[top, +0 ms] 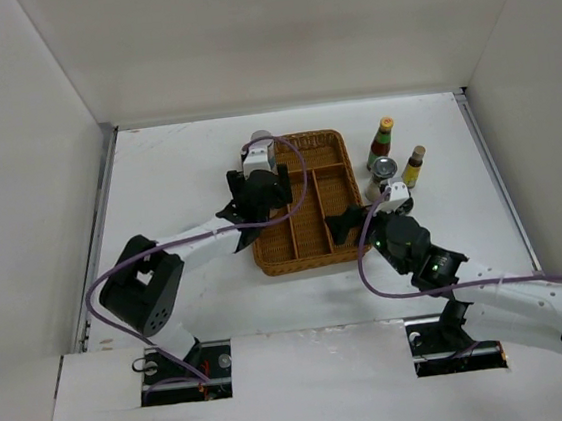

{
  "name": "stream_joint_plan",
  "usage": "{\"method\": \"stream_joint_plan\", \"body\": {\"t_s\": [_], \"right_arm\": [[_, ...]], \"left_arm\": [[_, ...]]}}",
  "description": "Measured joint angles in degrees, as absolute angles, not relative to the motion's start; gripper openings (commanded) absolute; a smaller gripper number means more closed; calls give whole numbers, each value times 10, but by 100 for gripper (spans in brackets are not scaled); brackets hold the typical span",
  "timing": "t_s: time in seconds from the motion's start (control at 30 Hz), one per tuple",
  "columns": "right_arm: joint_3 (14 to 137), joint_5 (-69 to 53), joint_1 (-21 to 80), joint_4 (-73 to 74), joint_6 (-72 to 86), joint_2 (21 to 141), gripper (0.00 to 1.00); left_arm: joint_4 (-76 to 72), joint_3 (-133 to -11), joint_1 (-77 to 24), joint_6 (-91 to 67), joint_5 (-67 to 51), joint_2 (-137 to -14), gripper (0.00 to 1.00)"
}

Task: Organize the condiment bottles

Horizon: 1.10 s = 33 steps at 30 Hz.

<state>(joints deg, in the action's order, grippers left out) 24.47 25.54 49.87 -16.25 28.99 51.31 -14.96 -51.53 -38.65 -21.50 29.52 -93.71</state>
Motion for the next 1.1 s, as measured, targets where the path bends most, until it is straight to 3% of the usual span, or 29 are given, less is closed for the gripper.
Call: {"method": "stream_joint_plan", "body": {"t_s": [0.1,0.4,0.63,0.83,0.97,1.1], "right_arm": [[245,255,499,-166,290,518,100],[245,250,499,-173,291,534,100],[245,245,499,-173,294,534,100],[245,244,499,-173,294,534,100],[245,243,499,-173,294,534,100],[245,243,499,-173,294,531,100]], "left_arm": [[-151,-498,-388,-215,297,-892,95],[-68,-405,-352,-254,387,-566,93],[94,-315,-272,-325,382,-541,93],[127,-300,-253,-347,376,-557,92],[112,-300,-244,-350,372,-607,80],[92,-300,-233,-349,368,-648,41]]}}
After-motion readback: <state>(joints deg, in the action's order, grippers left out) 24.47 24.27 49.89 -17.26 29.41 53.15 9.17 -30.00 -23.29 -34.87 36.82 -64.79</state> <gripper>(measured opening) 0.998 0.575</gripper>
